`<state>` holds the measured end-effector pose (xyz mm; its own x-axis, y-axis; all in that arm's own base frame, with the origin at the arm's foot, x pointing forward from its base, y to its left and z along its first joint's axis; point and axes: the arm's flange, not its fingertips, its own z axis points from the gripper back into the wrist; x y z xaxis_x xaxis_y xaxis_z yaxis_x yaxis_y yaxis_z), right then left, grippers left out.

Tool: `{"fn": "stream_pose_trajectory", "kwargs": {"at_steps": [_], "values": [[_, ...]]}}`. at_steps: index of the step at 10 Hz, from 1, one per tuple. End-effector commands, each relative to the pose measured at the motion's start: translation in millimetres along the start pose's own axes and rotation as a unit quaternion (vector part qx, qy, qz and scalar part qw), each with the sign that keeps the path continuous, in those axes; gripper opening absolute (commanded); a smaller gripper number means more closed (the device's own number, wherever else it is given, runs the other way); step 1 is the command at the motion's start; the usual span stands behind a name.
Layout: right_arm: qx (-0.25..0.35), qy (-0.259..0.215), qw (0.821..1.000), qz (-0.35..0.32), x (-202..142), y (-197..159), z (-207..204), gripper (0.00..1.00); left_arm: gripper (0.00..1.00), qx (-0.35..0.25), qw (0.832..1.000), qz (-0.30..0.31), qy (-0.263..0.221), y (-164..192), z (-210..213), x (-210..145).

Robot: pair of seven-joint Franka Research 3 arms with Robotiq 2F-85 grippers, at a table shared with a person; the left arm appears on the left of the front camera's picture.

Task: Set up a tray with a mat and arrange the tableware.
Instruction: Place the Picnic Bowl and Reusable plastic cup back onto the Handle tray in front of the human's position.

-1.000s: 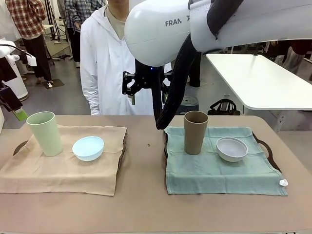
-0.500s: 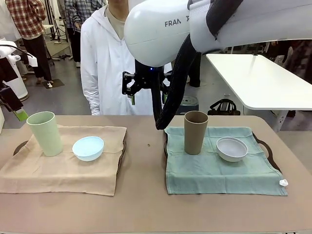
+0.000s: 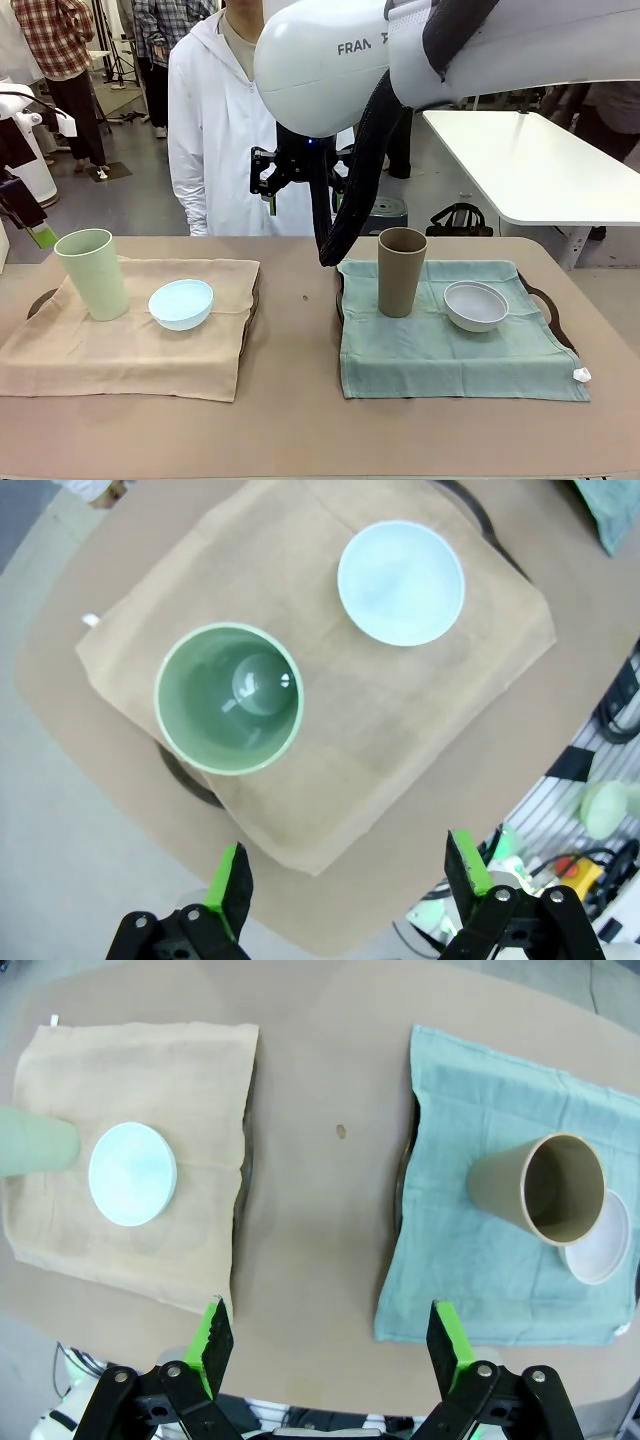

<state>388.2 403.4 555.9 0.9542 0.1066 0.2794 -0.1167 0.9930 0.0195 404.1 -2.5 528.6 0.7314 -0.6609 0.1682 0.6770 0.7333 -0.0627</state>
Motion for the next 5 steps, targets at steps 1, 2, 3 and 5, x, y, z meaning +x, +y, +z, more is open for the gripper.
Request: {"fn": "stream_pose_trajectory", "kwargs": {"at_steps": [1, 2, 3, 5], "values": [[-0.003, 0.0, 1.0, -0.008, 0, 1, 0, 1.0, 1.0, 0.008, 1.0, -0.008, -0.001, 1, -1, -1], [0.0, 0.0, 1.0, 0.0, 0, 0, 0, 1.0, 1.0, 0.0, 1.0, 0.0, 0.0, 0, 0, 0], [-0.008, 0.005, 1.0, -0.027, -4, -32, -8, 1.0, 1.0, -0.005, 0.997, 0.072, 0.004, -4, 0, -1], [-0.007, 0.019, 0.997, -0.076, -24, -107, -13, 1.0, 1.0, 0.003, 0.983, 0.182, 0.021, -6, -8, 3]]}}
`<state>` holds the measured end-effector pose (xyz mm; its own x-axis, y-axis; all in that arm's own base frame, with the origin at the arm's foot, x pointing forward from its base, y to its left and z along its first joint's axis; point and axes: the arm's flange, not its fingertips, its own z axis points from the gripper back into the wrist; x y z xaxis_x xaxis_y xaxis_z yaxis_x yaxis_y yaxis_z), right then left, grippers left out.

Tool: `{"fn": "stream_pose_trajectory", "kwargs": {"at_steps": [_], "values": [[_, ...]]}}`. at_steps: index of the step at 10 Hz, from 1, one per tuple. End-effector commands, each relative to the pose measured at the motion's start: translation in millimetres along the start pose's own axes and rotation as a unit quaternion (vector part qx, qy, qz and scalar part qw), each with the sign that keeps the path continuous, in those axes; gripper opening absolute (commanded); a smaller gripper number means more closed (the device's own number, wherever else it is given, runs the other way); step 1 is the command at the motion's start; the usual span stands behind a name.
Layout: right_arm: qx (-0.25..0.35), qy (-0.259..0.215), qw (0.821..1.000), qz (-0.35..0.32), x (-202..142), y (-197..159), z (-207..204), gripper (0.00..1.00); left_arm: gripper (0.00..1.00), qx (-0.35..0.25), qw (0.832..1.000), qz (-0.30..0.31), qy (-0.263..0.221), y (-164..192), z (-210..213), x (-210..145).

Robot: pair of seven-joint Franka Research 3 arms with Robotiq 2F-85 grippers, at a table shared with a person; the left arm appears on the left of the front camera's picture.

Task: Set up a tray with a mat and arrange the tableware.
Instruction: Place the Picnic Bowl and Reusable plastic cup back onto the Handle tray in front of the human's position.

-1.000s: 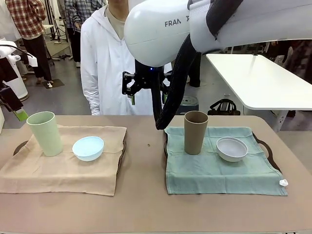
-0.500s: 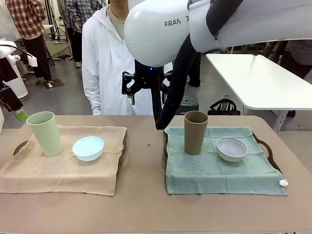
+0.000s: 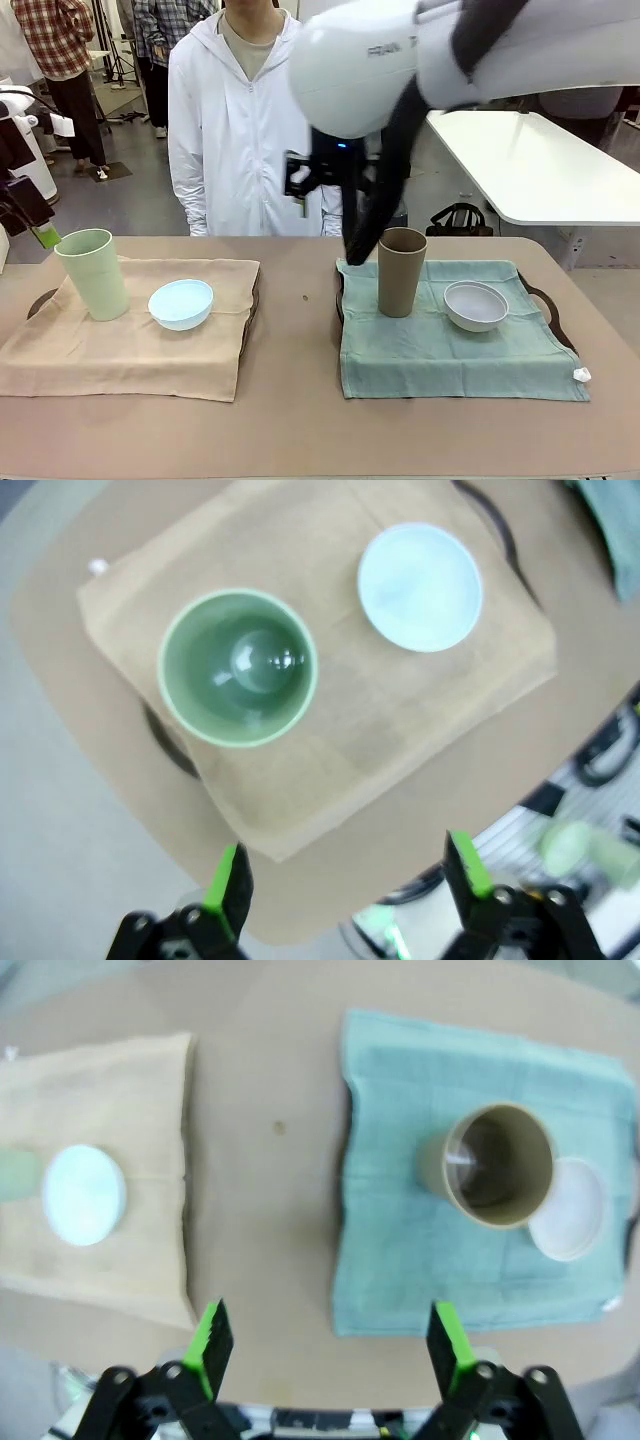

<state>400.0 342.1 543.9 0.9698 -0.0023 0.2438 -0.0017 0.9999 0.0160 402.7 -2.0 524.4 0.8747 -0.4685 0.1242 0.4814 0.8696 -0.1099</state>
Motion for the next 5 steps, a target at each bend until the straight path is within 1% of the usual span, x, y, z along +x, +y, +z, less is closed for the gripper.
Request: {"fn": "stream_pose_trajectory", "kwargs": {"at_steps": [1, 2, 3, 4, 5], "values": [[0.004, 0.011, 0.999, -0.045, -29, -85, -5, 1.0, 1.0, 0.044, 0.995, 0.093, 0.01, -15, -10, 9], [0.023, 0.013, 0.997, -0.077, -38, -123, -2, 1.0, 1.0, 0.072, 0.99, 0.119, 0.018, -27, -14, 14], [0.034, 0.004, 0.994, -0.103, -45, -146, 3, 1.0, 1.0, 0.069, 0.991, 0.112, 0.016, -33, -18, 16], [-0.001, 0.019, 0.998, -0.063, -13, -86, -5, 1.0, 1.0, 0.028, 0.996, 0.086, 0.002, -12, -6, 9], [-0.001, 0.019, 0.998, -0.063, -13, -86, -5, 1.0, 1.0, 0.028, 0.996, 0.086, 0.002, -12, -6, 9]]}}
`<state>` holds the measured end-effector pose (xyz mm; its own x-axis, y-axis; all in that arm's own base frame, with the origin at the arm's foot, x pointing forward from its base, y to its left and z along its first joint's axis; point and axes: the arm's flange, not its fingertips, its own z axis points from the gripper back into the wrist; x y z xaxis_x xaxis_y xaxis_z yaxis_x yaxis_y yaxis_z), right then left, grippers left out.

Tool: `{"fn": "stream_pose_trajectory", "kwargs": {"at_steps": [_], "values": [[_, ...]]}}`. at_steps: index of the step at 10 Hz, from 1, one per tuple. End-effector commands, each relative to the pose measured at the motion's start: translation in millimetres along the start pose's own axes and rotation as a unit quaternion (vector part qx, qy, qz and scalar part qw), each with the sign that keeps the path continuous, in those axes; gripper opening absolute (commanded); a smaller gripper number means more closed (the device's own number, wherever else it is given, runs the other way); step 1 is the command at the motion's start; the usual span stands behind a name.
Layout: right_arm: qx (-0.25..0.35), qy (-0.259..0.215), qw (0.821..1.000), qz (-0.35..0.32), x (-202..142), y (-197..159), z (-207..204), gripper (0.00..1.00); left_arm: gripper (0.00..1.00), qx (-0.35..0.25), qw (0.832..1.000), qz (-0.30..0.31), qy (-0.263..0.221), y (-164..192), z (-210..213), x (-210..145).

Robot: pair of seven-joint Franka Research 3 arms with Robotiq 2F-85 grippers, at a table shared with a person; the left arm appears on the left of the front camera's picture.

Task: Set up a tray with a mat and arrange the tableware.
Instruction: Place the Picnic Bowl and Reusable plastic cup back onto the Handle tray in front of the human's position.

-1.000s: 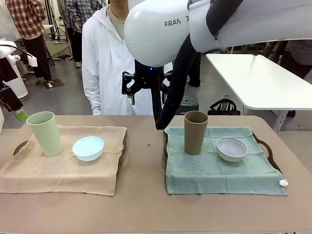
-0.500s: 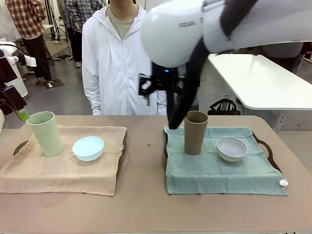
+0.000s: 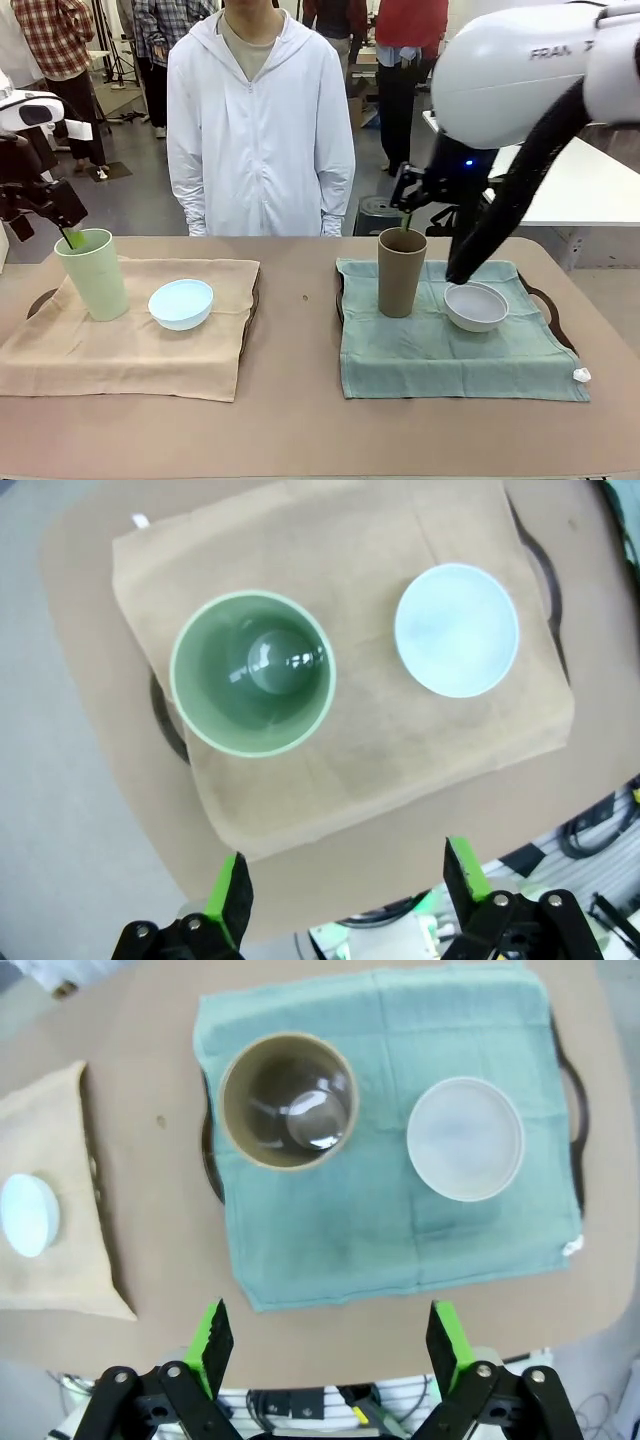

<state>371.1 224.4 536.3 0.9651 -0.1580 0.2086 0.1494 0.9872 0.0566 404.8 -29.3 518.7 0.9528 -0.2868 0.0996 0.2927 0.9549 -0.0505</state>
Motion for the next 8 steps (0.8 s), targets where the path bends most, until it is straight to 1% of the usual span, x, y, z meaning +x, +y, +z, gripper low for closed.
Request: {"fn": "stream_pose_trajectory", "kwargs": {"at_steps": [1, 2, 3, 4, 5, 6, 7, 8], "values": [[0.003, 0.0, 1.0, -0.014, 2, -16, 2, 1.0, 1.0, -0.013, 1.0, -0.014, -0.001, 11, 3, -3], [0.023, 0.004, 1.0, 0.019, 3, -16, -2, 1.0, 1.0, 0.0, 1.0, 0.0, 0.0, 0, 0, 0], [0.076, 0.02, 0.997, -0.001, 13, -37, -4, 1.0, 1.0, -0.042, 0.999, -0.009, -0.012, 11, 12, -2], [0.129, 0.033, 0.991, -0.031, 16, -72, -3, 1.0, 1.0, -0.106, 0.994, -0.02, -0.022, 24, 28, -11], [0.19, 0.041, 0.979, -0.057, 12, -115, 2, 1.0, 1.0, -0.19, 0.98, -0.038, -0.037, 43, 45, -19], [0.24, 0.045, 0.967, -0.078, 6, -154, 5, 1.0, 1.0, -0.254, 0.965, -0.039, -0.059, 58, 52, -27], [0.281, 0.042, 0.953, -0.103, 1, -188, 5, 1.0, 1.0, -0.32, 0.944, -0.029, -0.07, 78, 57, -31], [0.311, 0.037, 0.941, -0.129, -6, -220, 1, 1.0, 1.0, -0.364, 0.928, -0.025, -0.078, 96, 59, -32]]}}
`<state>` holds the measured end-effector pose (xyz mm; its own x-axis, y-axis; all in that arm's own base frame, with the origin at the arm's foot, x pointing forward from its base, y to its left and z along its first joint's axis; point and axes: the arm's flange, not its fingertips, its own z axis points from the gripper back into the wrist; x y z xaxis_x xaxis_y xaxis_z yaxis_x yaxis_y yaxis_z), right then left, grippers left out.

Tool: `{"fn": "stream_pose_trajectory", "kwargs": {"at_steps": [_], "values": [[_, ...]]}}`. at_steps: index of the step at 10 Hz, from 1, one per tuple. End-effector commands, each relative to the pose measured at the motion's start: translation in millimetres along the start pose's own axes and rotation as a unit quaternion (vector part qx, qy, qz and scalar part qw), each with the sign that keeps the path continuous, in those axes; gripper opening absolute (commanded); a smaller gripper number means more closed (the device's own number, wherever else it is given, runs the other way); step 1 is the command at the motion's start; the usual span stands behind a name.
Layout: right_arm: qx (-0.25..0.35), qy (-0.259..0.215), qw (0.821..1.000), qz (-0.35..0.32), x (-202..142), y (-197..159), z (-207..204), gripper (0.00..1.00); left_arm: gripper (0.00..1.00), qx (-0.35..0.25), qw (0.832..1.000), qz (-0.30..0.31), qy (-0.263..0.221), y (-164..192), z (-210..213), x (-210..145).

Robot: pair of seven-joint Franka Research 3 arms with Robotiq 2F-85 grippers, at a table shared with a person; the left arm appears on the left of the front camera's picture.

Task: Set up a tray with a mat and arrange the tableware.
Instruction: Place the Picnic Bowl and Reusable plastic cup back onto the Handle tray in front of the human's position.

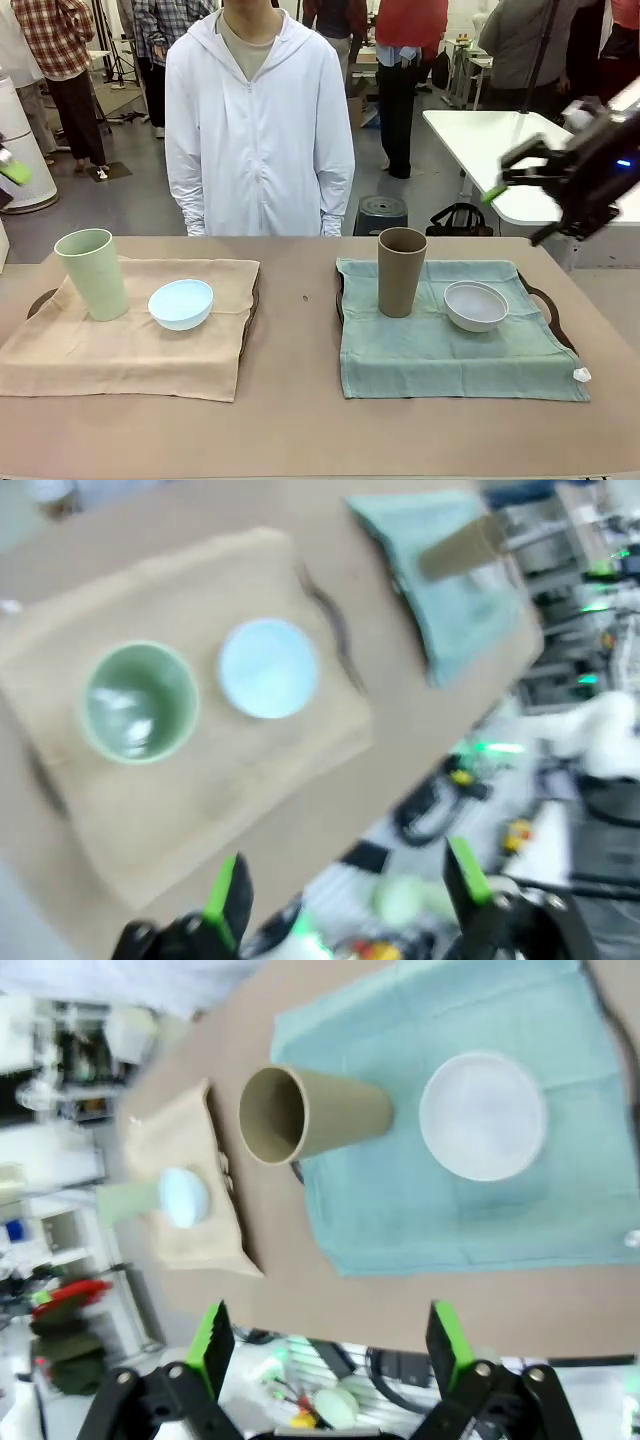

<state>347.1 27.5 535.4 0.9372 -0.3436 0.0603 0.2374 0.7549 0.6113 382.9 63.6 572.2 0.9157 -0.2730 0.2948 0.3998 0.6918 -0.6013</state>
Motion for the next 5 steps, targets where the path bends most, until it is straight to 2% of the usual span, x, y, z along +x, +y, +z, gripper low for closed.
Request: {"fn": "stream_pose_trajectory", "kwargs": {"at_steps": [1, 3, 5], "values": [[0.07, -0.014, 0.997, -0.043, -11, -51, 17, 1.0, 1.0, -0.098, 0.995, 0.034, -0.004, 33, 24, 2], [0.132, -0.059, 0.987, -0.075, -27, -96, 47, 1.0, 1.0, -0.168, 0.982, 0.077, -0.03, 77, 54, -18], [0.137, -0.078, 0.983, -0.09, -33, -107, 59, 1.0, 1.0, -0.189, 0.974, 0.116, -0.04, 108, 59, -33]]}}
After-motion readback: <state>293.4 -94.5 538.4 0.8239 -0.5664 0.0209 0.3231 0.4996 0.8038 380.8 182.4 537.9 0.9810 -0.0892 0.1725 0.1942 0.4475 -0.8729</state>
